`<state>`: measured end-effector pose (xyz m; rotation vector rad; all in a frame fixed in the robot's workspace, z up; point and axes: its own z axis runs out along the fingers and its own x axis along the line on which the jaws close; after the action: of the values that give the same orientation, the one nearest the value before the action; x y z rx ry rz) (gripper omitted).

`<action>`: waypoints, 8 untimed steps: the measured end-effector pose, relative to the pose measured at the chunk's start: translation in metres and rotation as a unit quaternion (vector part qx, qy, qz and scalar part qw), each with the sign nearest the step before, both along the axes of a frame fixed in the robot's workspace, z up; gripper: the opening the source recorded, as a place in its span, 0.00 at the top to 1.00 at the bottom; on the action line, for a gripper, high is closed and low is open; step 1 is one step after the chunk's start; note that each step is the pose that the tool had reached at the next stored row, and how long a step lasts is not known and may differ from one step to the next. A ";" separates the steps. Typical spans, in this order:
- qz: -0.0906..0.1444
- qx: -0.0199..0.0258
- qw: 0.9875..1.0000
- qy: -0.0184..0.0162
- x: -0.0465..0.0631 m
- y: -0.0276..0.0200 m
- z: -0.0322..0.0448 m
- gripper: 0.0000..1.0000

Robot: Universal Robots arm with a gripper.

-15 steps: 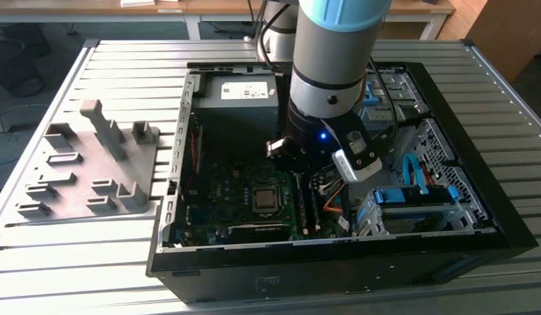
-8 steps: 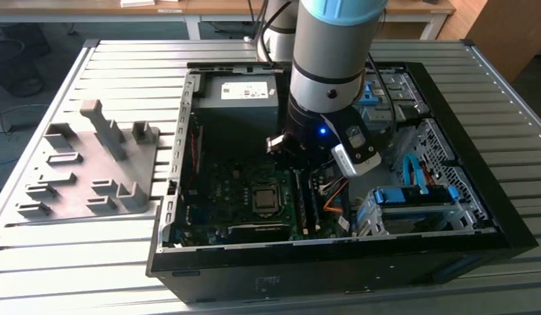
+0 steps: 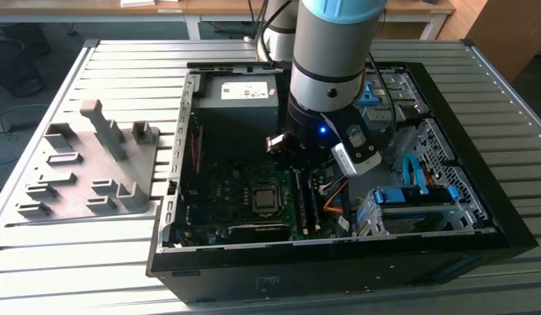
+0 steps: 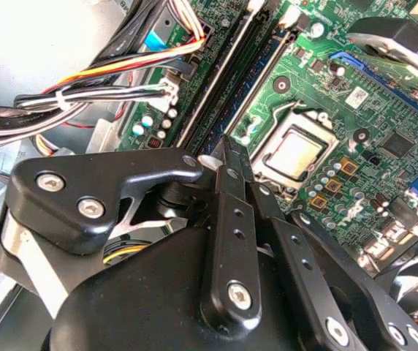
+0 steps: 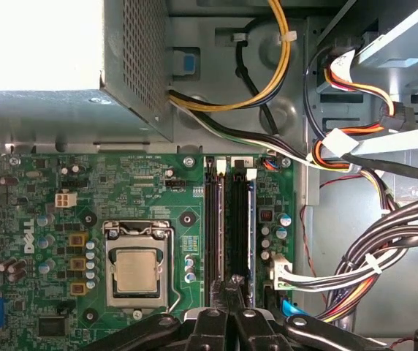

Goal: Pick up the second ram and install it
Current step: 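Insert the second ram into the second slot, then press down the second ram until it locks into place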

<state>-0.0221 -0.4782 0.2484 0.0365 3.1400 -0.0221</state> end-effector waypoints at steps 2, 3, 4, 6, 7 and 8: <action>0.000 0.000 1.000 0.000 0.000 0.0000 0.0000 0.90; 0.000 0.000 1.000 0.000 0.000 0.0000 0.0000 0.90; 0.000 0.000 1.000 0.000 0.000 0.0000 0.0000 0.90; 0.000 0.000 1.000 0.000 0.000 0.0001 0.0001 0.90; 0.000 0.000 1.000 0.000 0.000 0.0004 0.0002 0.90; 0.000 0.000 1.000 0.000 0.000 0.0010 0.0002 0.90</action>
<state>-0.0221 -0.4772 0.2486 0.0365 3.1401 -0.0224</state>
